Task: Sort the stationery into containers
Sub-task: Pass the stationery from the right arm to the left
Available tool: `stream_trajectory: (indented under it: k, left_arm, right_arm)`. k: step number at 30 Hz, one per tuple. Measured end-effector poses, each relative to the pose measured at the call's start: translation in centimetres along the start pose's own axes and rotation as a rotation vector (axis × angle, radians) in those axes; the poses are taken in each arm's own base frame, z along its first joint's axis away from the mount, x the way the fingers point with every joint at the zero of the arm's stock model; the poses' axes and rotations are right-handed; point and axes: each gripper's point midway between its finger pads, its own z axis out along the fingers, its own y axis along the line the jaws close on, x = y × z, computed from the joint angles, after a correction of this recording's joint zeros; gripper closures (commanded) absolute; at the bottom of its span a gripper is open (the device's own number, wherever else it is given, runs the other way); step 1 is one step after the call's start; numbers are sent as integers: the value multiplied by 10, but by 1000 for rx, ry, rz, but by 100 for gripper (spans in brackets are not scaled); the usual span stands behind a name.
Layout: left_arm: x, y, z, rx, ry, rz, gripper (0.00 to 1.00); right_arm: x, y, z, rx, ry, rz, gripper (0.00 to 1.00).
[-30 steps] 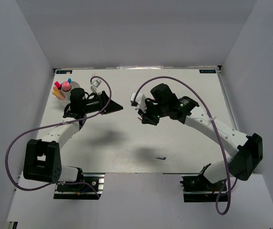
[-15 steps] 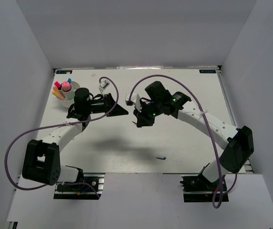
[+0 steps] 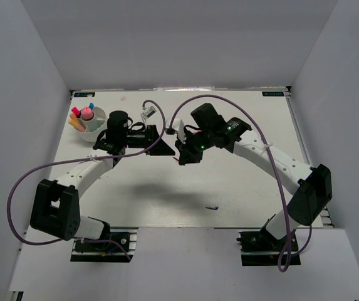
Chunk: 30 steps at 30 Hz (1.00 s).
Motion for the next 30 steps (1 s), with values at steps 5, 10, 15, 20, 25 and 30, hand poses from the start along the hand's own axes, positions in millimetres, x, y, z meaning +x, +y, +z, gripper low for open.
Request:
stream_trajectory:
  k: [5, 10, 15, 20, 25, 30]
  left_arm:
    - [10, 2, 3, 0, 34, -5, 56]
    - [14, 3, 5, 5, 53, -3, 61]
    - [15, 4, 5, 7, 56, 2, 74]
    - [15, 4, 5, 7, 56, 2, 88]
    - [15, 5, 6, 6, 56, -9, 100]
    - [11, 5, 7, 3, 38, -51, 100]
  right_arm:
    - [0, -3, 0, 4, 1, 5, 100]
    - [-3, -4, -1, 6, -4, 2, 100]
    - [-4, -4, -2, 7, -7, 0, 100]
    - [-5, -3, -2, 3, -8, 1, 100]
    - [-4, -4, -2, 2, -8, 4, 93]
    - [-4, -5, -3, 9, -7, 10, 51]
